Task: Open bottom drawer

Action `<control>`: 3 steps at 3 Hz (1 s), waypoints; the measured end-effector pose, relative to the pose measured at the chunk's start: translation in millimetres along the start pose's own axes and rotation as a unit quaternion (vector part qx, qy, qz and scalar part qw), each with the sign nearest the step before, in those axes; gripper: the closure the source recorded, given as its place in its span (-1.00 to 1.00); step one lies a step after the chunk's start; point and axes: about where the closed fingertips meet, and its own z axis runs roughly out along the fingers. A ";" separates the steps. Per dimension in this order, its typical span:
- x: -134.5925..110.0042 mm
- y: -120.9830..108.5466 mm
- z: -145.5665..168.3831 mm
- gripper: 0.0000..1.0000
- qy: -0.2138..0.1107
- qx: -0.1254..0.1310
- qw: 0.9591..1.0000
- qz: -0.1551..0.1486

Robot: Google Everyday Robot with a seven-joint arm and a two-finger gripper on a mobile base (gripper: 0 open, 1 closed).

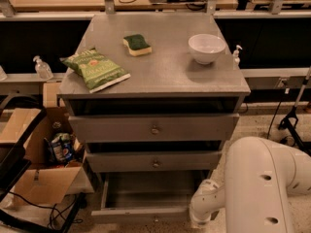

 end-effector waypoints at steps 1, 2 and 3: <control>-0.7 2.1 0.3 1.00 0.000 -0.004 1.000 0.004; -0.7 2.1 0.3 1.00 0.000 -0.004 1.000 0.004; -1.2 3.5 0.7 1.00 -0.001 -0.006 1.000 0.005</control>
Offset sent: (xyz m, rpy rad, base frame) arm -0.0329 0.0095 0.0007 0.0187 0.1334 -0.1036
